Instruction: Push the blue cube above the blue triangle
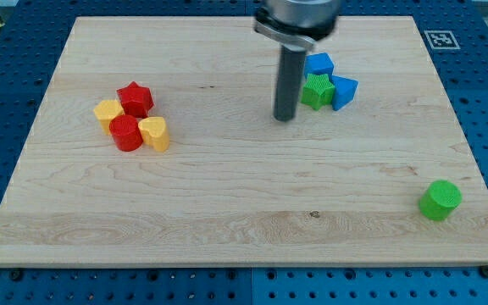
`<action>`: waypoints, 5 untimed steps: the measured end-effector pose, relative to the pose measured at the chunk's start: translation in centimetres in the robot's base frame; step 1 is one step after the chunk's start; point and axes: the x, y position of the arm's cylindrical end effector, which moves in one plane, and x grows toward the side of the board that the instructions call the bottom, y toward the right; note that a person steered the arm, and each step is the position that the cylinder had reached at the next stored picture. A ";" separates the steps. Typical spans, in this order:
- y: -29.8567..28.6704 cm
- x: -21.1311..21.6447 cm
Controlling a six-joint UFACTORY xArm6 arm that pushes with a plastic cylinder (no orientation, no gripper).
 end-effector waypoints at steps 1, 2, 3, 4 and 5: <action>-0.6 -0.9; -3.4 -7.3; -3.5 -13.8; 0.5 -15.5; 2.1 -13.2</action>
